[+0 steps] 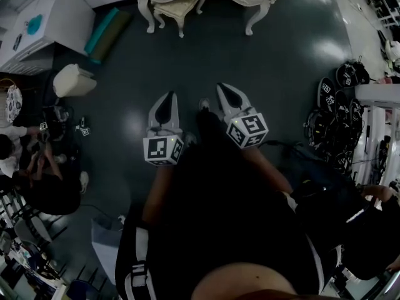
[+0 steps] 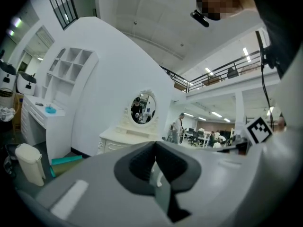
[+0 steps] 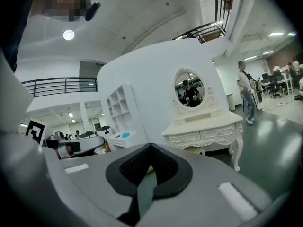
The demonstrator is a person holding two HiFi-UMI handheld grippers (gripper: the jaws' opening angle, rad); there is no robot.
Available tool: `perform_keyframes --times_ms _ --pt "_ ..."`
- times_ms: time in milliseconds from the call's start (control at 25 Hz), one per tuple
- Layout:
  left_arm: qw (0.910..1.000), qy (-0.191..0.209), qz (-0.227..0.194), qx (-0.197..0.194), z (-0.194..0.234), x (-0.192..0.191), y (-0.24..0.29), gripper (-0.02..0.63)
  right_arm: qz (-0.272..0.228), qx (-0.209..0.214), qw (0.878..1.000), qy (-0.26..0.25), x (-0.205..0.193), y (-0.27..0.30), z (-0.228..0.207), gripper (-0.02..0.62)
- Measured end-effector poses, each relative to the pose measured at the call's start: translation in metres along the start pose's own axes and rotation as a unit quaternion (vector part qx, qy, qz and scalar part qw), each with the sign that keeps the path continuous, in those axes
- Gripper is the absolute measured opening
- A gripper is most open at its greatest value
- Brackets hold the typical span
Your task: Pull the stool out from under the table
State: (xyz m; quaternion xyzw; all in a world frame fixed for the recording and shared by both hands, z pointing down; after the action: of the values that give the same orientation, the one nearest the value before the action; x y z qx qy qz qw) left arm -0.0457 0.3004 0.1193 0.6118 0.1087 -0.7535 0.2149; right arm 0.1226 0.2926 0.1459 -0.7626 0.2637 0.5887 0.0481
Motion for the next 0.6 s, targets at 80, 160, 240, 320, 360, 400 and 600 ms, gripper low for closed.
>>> perform_keyframes --times_ms 80,160,240,320,360,400,600 --pt "1.0 0.0 -0.003 0.0 0.002 0.003 0.024 0.009 0.002 0.002 1.0 -0.002 0.007 0.017 -0.016 -0.002" --pt "1.0 -0.003 -0.002 0.002 0.006 0.004 0.048 0.009 0.006 0.003 1.0 0.0 0.013 0.035 -0.033 -0.002" --pt "1.0 -0.007 -0.001 0.004 0.011 0.005 0.071 0.009 0.01 0.006 1.0 -0.002 0.021 0.052 -0.049 -0.002" --pt "0.9999 -0.009 -0.001 0.008 0.015 0.006 0.094 0.008 0.012 0.012 1.0 -0.003 0.031 0.069 -0.063 -0.002" --pt "0.9999 -0.008 0.0 0.013 0.018 0.007 0.105 0.008 0.012 0.016 1.0 -0.003 0.036 0.078 -0.07 -0.002" --pt "0.9998 -0.008 0.001 0.02 0.021 0.01 0.117 0.009 0.012 0.021 1.0 -0.002 0.041 0.086 -0.076 -0.002" --pt "0.999 0.005 -0.008 0.043 0.027 0.019 0.16 0.008 0.011 0.046 0.999 -0.008 0.06 0.125 -0.1 -0.002"
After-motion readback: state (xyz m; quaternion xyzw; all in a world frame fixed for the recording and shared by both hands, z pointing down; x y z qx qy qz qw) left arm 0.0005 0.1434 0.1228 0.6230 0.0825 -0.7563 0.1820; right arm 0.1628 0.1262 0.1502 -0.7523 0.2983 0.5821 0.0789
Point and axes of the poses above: the fingertips, and each gripper's own axes: y forward along the fingers, z to its left, x out of its top, the point moved 3 cm from there along -y, backward along the fingers, and after that the axes turned 1 degree about -x, right-handed, at the moved point
